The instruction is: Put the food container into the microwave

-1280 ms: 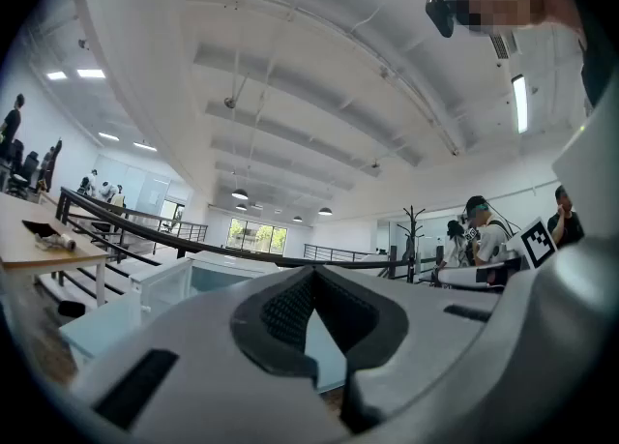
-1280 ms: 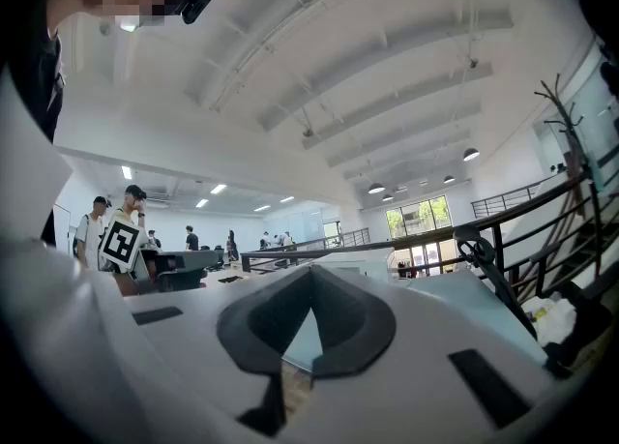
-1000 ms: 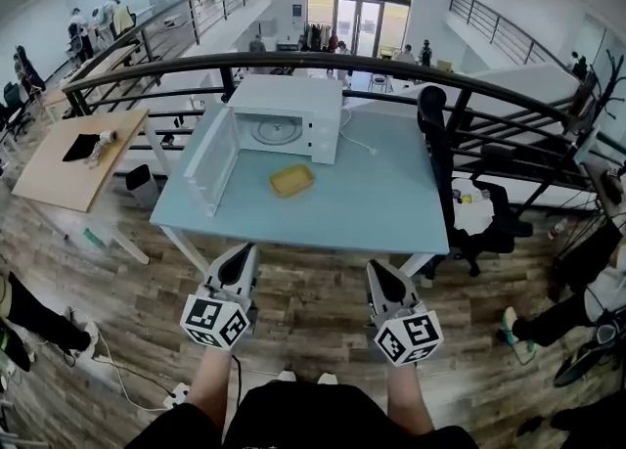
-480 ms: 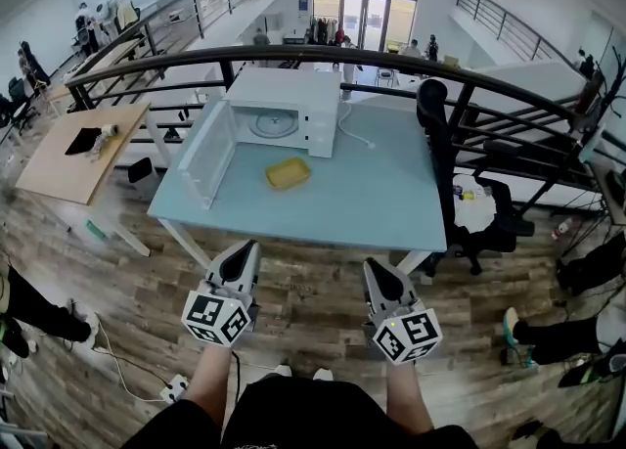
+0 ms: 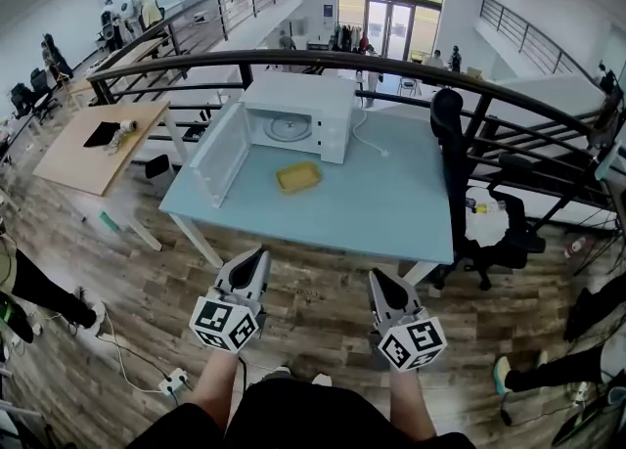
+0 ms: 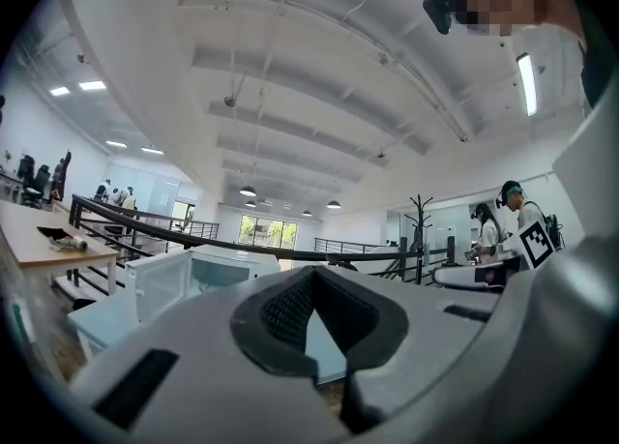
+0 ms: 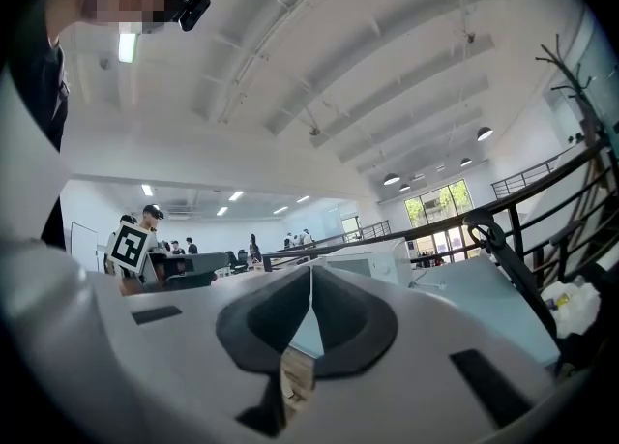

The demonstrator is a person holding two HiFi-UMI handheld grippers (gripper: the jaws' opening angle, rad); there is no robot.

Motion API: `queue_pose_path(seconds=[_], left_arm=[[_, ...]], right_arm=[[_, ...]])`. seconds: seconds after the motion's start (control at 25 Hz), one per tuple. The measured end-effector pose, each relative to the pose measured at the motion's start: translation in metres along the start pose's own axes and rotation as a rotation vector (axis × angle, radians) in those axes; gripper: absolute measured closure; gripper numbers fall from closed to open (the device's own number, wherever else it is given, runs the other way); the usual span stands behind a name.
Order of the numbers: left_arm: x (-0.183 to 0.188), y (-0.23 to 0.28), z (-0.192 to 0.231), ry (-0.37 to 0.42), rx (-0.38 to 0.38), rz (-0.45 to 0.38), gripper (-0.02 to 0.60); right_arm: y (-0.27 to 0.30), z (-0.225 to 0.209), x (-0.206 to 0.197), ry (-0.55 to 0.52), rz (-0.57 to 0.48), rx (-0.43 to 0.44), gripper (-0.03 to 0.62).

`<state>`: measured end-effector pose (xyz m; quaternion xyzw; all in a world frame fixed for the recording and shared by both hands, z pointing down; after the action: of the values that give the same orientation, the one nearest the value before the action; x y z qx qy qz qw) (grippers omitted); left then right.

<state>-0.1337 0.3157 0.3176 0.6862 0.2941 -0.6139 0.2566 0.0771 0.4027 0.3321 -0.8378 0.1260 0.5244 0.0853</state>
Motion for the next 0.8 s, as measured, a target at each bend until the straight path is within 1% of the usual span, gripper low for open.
queue_pose_path(seconds=[0.4,0.64,0.8], left_arm=[[-0.005,-0.004,-0.01,-0.002,0.02,0.014,0.575],[-0.011,0.007,-0.005,0.016,0.027,0.033,0.575],[-0.023,0.019,0.006,0.005,0.039,0.044,0.575]], right_arm=[[0.002,-0.004,-0.008,0.014,0.046,0.058,0.586],[0.015,-0.006,-0.013,0.023,0.059,0.086,0.586],[0.029,-0.013,-0.016,0.018,0.069,0.085,0.588]])
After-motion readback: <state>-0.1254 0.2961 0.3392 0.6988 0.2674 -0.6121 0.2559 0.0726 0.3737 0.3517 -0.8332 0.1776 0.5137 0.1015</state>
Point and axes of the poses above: the fingertips, and each gripper's own axes: y forward along the fingers, z to its left, x out of its top, the point moved 2 cm from there along -y, backward along the fingers, and after that the axes turned 14 degrees about y, right-handed, at the moved point
